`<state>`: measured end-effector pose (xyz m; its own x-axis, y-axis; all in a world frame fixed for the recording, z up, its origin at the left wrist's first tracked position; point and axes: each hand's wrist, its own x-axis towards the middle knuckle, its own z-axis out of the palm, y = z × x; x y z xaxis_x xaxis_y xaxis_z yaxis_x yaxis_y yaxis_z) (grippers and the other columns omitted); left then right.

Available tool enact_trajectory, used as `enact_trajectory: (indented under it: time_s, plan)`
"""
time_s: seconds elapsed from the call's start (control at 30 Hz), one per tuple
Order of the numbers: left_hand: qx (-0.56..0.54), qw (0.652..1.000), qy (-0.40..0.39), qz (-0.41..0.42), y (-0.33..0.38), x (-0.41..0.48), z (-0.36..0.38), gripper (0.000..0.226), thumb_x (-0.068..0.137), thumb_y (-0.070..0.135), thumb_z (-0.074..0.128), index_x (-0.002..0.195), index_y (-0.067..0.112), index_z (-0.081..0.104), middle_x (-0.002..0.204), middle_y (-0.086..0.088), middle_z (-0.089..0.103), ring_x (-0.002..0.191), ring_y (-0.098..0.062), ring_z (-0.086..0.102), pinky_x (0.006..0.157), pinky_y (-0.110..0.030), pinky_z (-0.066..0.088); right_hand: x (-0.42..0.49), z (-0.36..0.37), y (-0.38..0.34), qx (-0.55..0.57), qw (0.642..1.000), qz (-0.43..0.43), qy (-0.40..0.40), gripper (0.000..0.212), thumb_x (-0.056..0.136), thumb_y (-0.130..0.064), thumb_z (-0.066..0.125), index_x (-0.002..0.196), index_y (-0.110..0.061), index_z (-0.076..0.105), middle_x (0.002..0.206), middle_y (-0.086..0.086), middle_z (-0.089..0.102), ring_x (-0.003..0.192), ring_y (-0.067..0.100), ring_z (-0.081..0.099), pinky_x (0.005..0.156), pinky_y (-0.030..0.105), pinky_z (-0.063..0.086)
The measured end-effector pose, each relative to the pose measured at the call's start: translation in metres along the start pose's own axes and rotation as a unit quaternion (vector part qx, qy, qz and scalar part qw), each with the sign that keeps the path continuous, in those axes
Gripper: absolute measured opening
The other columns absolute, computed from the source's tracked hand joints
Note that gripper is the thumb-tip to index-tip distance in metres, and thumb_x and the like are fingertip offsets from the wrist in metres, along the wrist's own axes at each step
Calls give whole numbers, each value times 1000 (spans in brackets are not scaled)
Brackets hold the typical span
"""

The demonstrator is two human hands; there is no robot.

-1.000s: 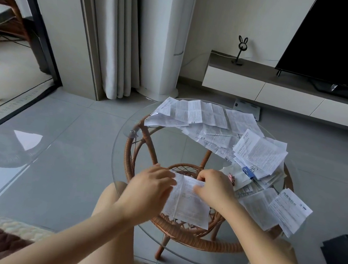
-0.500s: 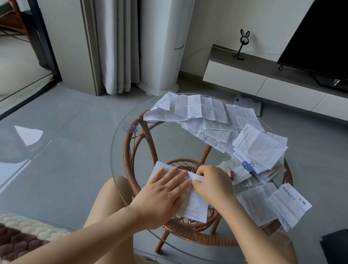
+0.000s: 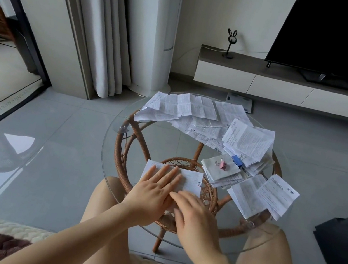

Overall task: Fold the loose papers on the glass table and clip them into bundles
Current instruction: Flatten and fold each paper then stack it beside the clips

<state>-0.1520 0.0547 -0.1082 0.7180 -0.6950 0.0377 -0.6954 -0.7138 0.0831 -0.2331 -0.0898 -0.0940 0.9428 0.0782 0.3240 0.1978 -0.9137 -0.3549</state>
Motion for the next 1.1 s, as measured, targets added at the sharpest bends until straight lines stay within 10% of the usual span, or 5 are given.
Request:
enact_trajectory:
  time_s: [0.1,0.47,0.7,0.87,1.1]
  plan:
    - [-4,1000,12,8,-5,-2,6,59,103,41,9,141,12,43,145,-8,45,134,-31,39,108,-43,18,-2,3,2,60,996,71,9,41,75,-5,73,111,-26,70,114,-9,67,99,11,65,82,17,43]
    - [-17,999,35,27,-34,-31,7,48,103,42,18,150,35,21,155,5,26,145,-17,13,114,-37,4,-14,-2,15,77,993,68,-55,64,81,14,44,133,-21,53,140,-14,45,131,-5,32,117,33,22]
    - [5,992,128,-5,-37,-34,-14,35,92,35,42,116,30,67,120,-4,65,114,-31,58,97,-43,29,-42,-26,13,-99,979,-149,-100,65,68,-69,46,112,-25,64,115,-4,64,100,15,59,88,33,43]
    - [-127,974,189,-5,-8,-39,-17,35,65,-2,55,82,21,75,80,8,62,74,-12,54,60,-30,52,-37,-27,27,-152,959,-212,-111,90,59,-78,48,131,-24,45,125,0,50,114,17,42,102,36,38]
    - [-211,970,117,4,-2,-68,-16,51,59,7,52,106,18,70,114,13,61,112,-1,48,106,-5,21,-36,-24,23,-95,980,-154,-82,66,59,-45,74,117,-17,58,105,-3,56,93,15,54,81,29,52]
